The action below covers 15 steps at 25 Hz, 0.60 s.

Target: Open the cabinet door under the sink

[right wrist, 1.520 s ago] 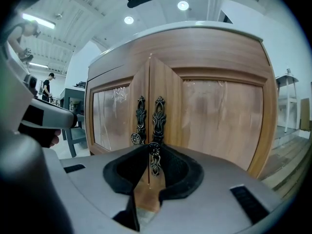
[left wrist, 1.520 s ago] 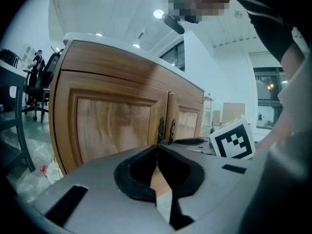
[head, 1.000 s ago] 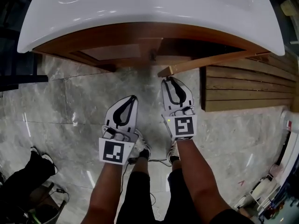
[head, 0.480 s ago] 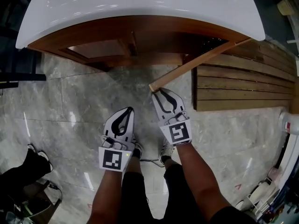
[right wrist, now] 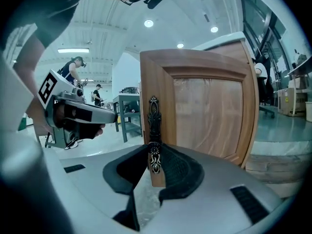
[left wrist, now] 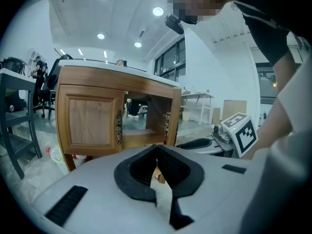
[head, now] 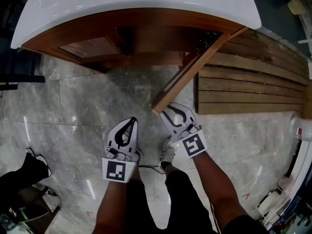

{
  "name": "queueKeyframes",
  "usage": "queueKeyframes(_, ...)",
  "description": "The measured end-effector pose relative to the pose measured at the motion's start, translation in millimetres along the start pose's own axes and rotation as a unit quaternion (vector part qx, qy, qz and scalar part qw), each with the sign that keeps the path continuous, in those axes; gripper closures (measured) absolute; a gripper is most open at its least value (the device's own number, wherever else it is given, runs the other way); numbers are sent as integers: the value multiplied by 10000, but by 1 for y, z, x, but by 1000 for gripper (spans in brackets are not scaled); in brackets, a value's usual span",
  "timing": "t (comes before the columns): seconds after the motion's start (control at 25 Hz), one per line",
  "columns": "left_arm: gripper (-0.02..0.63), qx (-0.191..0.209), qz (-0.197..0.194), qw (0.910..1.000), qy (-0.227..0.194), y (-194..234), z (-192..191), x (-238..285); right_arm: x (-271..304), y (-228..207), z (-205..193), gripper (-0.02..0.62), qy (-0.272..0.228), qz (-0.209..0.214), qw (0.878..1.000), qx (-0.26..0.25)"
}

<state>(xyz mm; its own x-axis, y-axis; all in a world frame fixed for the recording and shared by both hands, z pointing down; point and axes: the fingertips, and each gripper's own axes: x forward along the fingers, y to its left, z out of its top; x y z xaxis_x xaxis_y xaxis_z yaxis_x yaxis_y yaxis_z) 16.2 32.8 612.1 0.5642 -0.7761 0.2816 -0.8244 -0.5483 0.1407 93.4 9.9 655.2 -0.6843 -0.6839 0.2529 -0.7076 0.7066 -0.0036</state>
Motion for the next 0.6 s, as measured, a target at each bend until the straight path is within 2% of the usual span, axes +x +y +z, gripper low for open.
queueKeyframes(0.16,581,24,84,10000,44,-12,-1,8,-26,-1,-11,503,91,180,9998,-46)
queueKeyframes(0.36,581,26,80,10000,19,-25,3,17,-50,-7,-17,503,124,205,9997,-54)
queueKeyframes(0.52,581,62,-31,10000,61,-38,3,21,-70,-14,-17,505,-126,-110,9995,268)
queueKeyframes(0.6,581,46,-86,9999,65,-43,3,24,-80,-18,-21,509,-63,-261,9995,183)
